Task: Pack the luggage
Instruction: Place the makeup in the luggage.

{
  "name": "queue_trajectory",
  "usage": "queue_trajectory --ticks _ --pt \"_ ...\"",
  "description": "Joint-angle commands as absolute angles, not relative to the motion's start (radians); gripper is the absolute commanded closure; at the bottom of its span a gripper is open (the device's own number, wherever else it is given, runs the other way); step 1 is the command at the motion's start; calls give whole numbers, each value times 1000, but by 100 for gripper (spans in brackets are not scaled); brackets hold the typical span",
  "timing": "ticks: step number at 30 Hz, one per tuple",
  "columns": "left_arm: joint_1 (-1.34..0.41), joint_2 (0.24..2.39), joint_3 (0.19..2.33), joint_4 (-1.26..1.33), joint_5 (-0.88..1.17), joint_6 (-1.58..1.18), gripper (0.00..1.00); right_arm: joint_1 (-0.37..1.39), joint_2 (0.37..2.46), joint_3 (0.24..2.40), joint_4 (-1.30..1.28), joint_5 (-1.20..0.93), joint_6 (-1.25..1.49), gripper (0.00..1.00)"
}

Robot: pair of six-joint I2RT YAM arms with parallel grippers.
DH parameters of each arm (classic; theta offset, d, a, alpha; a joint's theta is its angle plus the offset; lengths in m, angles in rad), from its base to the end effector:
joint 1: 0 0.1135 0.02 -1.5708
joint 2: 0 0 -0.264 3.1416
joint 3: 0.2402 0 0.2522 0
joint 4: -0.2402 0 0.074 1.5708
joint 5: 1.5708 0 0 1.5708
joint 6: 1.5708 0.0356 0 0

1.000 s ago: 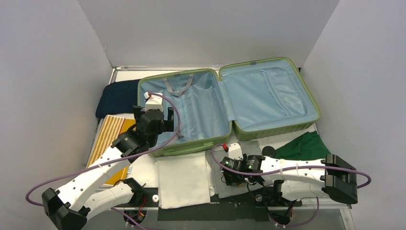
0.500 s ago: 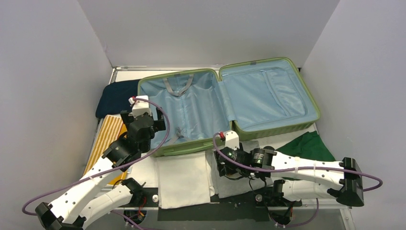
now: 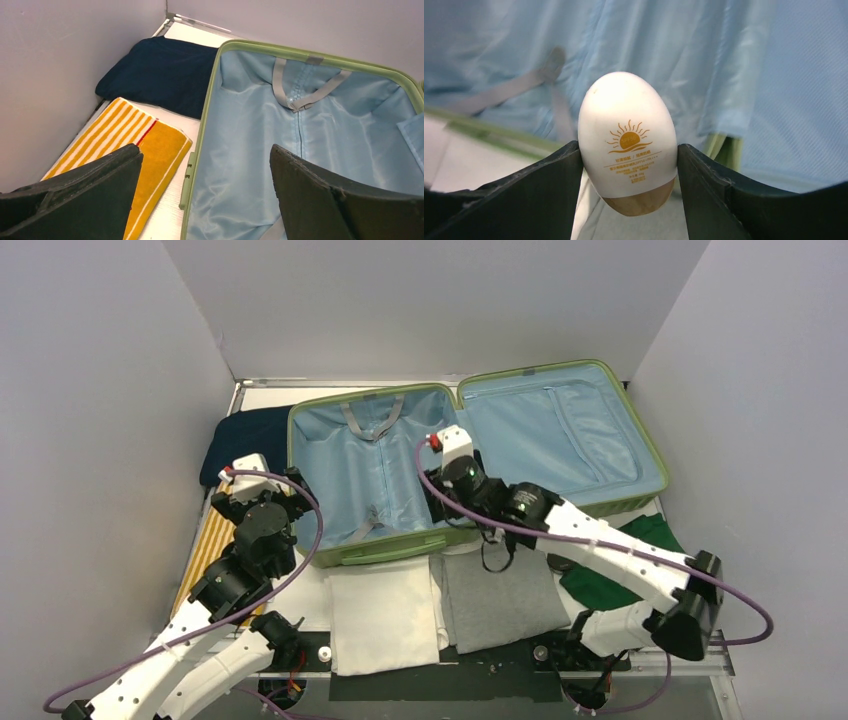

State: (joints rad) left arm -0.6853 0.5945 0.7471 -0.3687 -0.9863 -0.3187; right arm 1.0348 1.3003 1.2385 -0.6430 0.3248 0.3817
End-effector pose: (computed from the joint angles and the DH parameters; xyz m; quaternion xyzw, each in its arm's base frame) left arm 0.1162 -0.0566 0.3378 -0.1666 0.7290 0.0577 0.6614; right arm 0.1526 0.2347 0.3429 -0.2231 0.8702 0.1579 0.4100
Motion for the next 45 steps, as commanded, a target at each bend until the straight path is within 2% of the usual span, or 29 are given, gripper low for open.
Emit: queue_trajectory --ticks 1,6,16,21,27,33,39,45 --pt "-680 589 729 -294 -1034 -303 3 836 1428 1275 -368 245 236 62" --pt "-681 622 731 -291 -1019 -299 3 741 1671 1427 -297 235 220 61" --pt "-680 631 732 -292 -992 -308 3 715 2103 1817 -340 326 323 61" --pt "-680 633 731 -290 -985 -302 3 702 2212 1913 -349 426 350 61" --pt "-680 647 731 -283 -983 -297 3 674 2271 1920 -333 472 381 57" --pt "-678 661 733 -281 -984 -291 3 646 2357 1996 -373 459 409 46" --pt "-676 664 734 -281 -972 -288 3 635 2358 2014 -363 427 443 18" --pt "-676 672 733 -285 -957 -279 3 646 2234 1976 -361 373 485 5"
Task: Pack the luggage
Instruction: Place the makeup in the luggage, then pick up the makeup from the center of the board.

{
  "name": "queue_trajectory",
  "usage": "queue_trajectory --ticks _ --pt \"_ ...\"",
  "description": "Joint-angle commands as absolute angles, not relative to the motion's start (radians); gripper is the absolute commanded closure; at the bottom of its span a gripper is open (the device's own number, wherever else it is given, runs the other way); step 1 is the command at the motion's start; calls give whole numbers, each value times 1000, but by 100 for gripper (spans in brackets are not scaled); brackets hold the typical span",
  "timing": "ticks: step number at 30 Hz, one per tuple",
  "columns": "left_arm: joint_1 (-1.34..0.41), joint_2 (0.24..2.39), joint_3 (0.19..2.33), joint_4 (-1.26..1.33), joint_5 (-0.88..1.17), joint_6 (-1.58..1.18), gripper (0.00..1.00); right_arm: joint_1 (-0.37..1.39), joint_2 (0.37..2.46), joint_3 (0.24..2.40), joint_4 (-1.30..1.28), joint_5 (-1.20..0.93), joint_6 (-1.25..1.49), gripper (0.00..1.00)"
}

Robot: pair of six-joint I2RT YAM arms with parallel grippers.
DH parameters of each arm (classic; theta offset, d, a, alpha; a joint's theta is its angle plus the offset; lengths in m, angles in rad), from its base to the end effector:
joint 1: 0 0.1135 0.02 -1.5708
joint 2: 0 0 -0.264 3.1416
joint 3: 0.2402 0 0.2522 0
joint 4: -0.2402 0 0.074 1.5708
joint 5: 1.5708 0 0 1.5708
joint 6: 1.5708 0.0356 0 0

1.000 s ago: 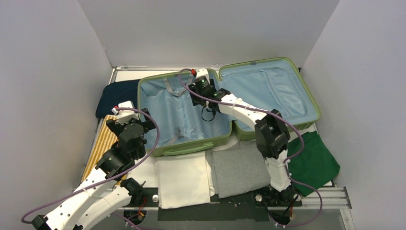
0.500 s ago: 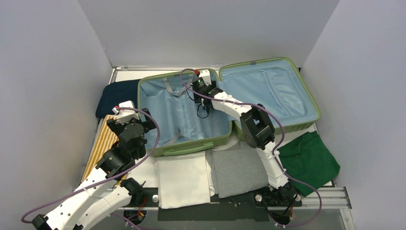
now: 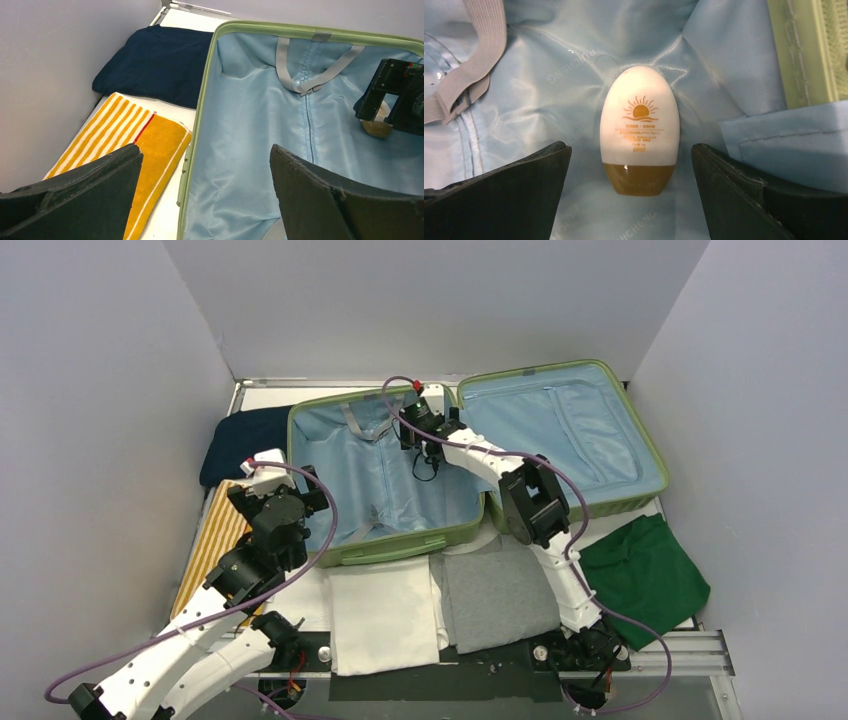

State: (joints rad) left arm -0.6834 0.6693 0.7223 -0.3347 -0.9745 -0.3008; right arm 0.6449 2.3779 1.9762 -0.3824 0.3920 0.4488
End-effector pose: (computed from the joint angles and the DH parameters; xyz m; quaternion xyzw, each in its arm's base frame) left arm 0.1308 -0.0685 0.3241 -0.1419 0.7469 0.0790 0.6448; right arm 0.4360 0.3109 0.1800 -0.0144 0.9089 0.0418 0.4147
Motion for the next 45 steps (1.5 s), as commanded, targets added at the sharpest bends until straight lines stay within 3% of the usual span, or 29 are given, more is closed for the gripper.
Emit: queue_trajectory --ticks 1,11,17,22,30,45 --pt "-676 671 734 -287 -953 -278 3 648 2194 1953 -355 368 485 4" --pt "-674 622 720 -274 -900 -265 3 673 1545 1381 -324 373 476 4" --pt "-674 618 715 -267 -886 -263 3 668 1154 1061 -600 510 659 3" --pt "-671 634 712 -258 -887 -270 3 654 899 866 -774 504 844 4" --pt "-663 647 722 -284 -881 -290 3 649 761 727 -924 542 1133 11" --pt "-663 579 707 -274 -854 -305 3 569 852 568 -893 614 1314 11"
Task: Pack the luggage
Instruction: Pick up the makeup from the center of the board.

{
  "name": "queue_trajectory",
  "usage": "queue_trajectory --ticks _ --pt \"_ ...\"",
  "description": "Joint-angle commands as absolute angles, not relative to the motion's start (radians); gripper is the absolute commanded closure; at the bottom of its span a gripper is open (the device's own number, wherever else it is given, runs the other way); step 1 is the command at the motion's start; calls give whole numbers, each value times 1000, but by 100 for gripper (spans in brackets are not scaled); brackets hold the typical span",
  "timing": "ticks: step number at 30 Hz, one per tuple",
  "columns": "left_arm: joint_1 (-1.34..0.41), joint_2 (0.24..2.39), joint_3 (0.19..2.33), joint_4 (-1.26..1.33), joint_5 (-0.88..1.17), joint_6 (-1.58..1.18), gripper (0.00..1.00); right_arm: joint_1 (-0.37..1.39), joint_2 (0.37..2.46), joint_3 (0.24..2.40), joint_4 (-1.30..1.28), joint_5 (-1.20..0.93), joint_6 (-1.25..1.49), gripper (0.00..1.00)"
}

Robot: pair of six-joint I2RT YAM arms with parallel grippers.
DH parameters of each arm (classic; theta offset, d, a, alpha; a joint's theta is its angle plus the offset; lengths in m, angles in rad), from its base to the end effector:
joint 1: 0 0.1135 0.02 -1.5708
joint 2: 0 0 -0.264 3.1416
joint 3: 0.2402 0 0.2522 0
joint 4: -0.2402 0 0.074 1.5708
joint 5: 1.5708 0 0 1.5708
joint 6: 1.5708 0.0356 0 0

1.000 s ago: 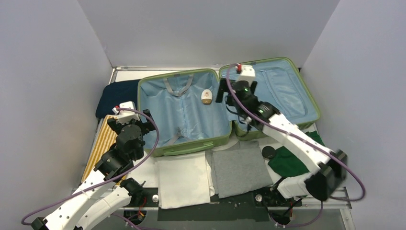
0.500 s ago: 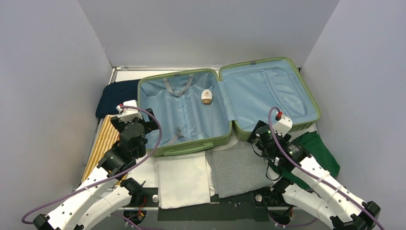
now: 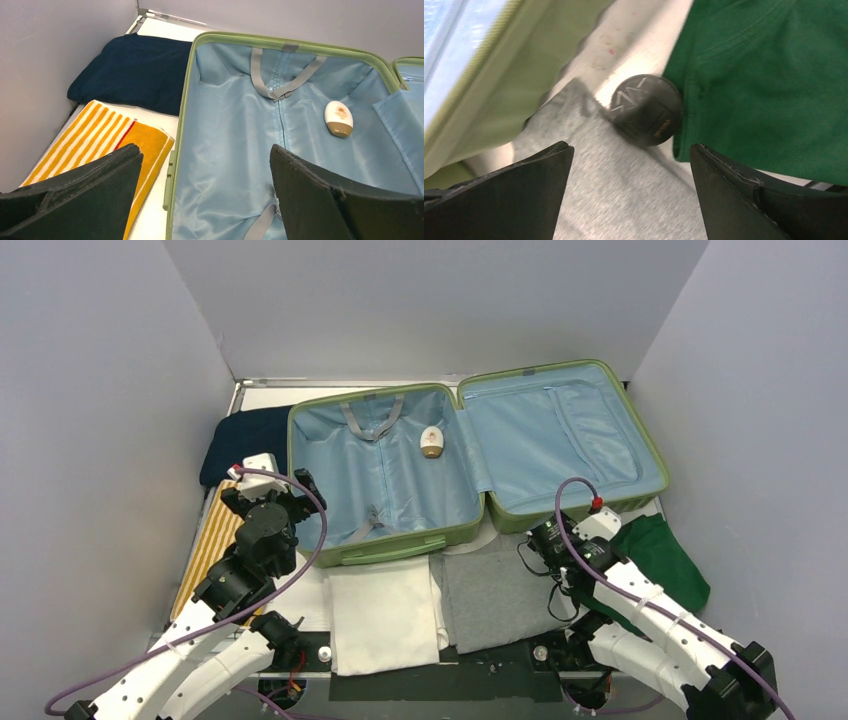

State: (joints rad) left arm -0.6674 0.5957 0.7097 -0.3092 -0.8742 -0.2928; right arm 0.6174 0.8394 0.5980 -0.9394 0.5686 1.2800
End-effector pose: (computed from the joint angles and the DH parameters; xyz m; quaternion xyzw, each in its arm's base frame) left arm 0.1214 -0.0609 0.3303 -0.1337 0.7378 0.0245 0.6612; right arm 0.1215 0.0628 0.2135 0.3577 0.8728 -0.0092 0.3320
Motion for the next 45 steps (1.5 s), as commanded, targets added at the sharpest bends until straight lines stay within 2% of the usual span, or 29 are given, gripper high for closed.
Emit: queue_trajectory --ticks 1,6,13,19,23,25,27,38,42,45 --pt "-663 578 707 -273 -854 -305 3 546 865 561 -873 610 1301 11" --pt "-664 581 704 -273 -852 -308 3 434 898 520 -770 555 1206 10" --pt "-663 587 702 -266 -848 -305 3 373 922 486 -657 503 1100 12" --pt "-663 595 704 -264 -842 -304 3 363 929 469 -603 486 1042 21" --pt "-663 594 703 -264 -842 -304 3 360 934 458 -588 470 1032 32" --pt "-663 592 703 -265 -842 -303 3 359 936 458 -589 469 1030 35" --pt "-663 591 703 -266 -842 -304 3 358 942 460 -592 469 1028 35" --pt "-664 573 703 -267 -839 -302 3 352 1010 471 -600 428 1015 23" --pt "-664 565 702 -267 -841 -302 3 352 1006 471 -599 422 1008 31" --pt "-664 560 702 -269 -842 -303 3 352 984 473 -612 418 1007 42"
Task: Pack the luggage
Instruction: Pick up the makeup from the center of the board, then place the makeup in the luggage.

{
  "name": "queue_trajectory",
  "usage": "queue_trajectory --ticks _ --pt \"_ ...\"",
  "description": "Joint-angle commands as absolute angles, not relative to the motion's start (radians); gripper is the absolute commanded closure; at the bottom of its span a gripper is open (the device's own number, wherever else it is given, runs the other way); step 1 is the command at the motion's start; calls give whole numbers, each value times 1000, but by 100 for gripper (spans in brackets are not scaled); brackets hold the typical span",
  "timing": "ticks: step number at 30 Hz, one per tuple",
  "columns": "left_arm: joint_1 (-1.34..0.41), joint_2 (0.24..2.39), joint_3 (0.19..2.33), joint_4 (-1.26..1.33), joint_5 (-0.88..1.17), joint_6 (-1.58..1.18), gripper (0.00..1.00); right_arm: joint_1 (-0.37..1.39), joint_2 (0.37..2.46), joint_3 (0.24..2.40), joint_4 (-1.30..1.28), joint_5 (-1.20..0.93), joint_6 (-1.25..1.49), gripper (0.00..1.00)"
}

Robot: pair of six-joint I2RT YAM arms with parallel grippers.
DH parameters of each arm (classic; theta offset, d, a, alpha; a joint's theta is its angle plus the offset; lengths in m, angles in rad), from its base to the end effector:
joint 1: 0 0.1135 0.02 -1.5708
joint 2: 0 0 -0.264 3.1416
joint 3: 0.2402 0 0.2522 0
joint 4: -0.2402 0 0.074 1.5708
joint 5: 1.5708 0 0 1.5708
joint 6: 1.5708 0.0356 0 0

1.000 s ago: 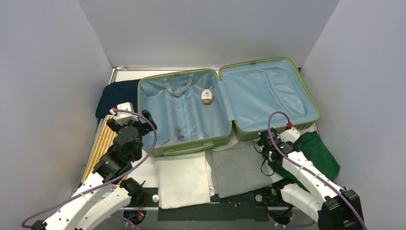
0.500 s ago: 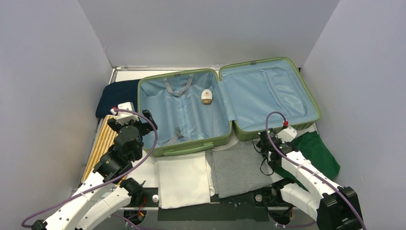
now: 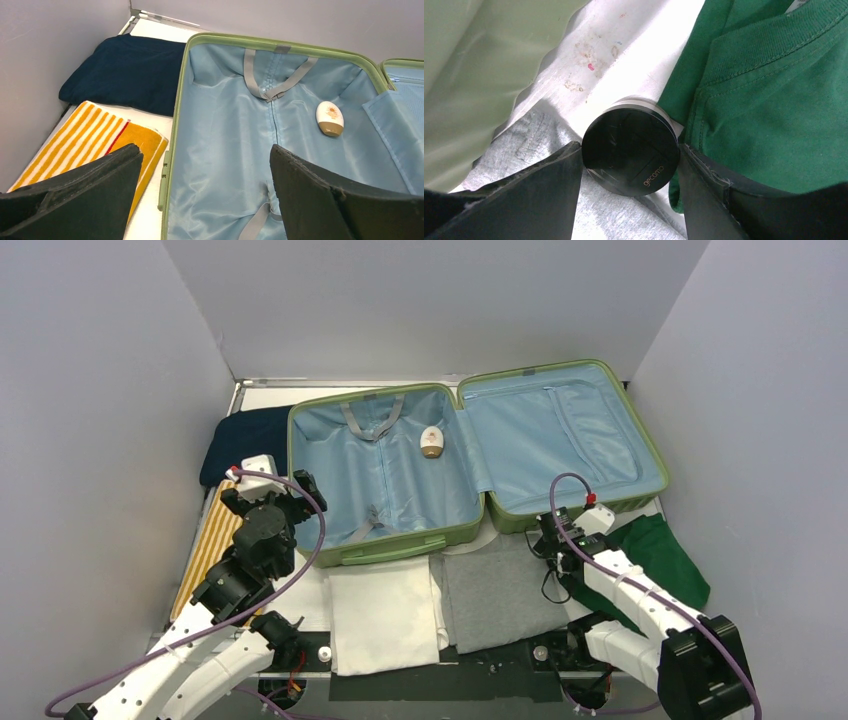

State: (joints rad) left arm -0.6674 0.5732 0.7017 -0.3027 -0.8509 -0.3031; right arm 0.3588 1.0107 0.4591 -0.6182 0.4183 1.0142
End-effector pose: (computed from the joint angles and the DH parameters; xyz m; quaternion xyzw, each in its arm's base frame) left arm 0.1182 -0.0591 0.3307 -0.1346 0.7342 0.0065 0.6655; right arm 0.1562 0.0431 0.1618 0.3477 0.8943 -0.0339 0.2797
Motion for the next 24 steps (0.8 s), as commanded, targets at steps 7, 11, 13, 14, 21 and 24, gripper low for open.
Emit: queue_trajectory --ticks 7,11,13,14,21,24 --pt "-665 559 700 -272 -840 -304 3 421 817 602 -793 411 1023 69" --pt "-664 564 702 -270 -835 -305 3 489 785 767 -961 461 1021 94" --pt "-664 566 702 -269 -834 -305 3 502 781 854 -1022 459 991 100" --pt "-664 566 703 -269 -835 -305 3 503 784 898 -1045 450 970 100" --pt "-664 574 702 -264 -840 -301 3 502 825 1074 -756 52 601 100" --pt "-664 586 703 -265 -844 -298 3 531 920 1098 -599 -122 523 100"
